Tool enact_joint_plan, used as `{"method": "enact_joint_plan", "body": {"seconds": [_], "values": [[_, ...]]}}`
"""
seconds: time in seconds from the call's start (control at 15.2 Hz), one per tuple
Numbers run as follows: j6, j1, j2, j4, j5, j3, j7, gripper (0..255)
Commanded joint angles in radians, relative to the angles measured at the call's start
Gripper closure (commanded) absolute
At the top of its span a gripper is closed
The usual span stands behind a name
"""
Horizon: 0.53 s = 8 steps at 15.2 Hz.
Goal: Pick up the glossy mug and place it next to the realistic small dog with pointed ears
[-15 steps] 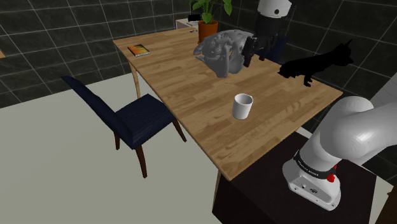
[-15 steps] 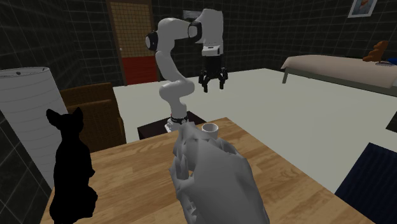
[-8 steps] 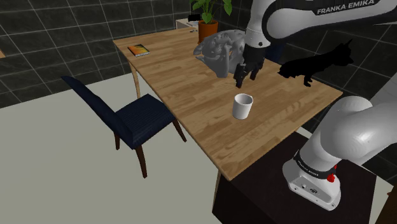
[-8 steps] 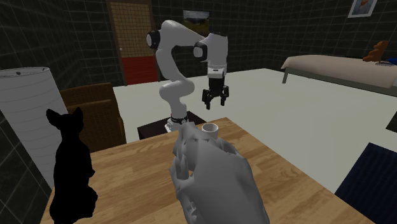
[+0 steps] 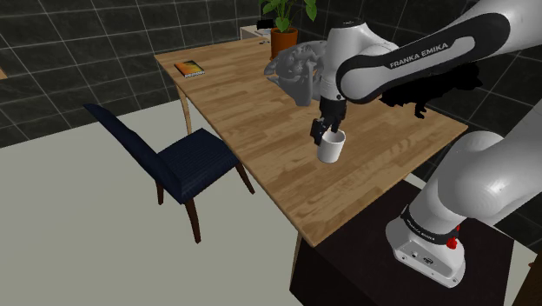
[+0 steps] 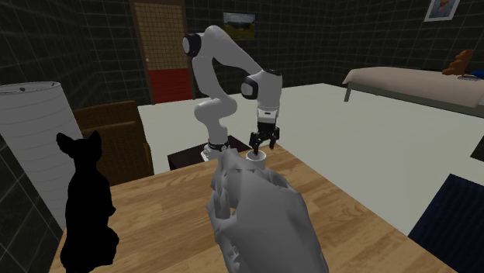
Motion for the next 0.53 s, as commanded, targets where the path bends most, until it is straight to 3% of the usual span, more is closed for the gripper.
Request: {"method": "enact_joint_plan", "body": {"seconds": [0.0, 0.46], "values": [[0.034, 0.001, 0.019, -0.016, -0.002, 0.002, 0.001, 0], [0.129, -0.003, 0.072, -0.059, -0.007, 0.002, 0.004, 0]]}}
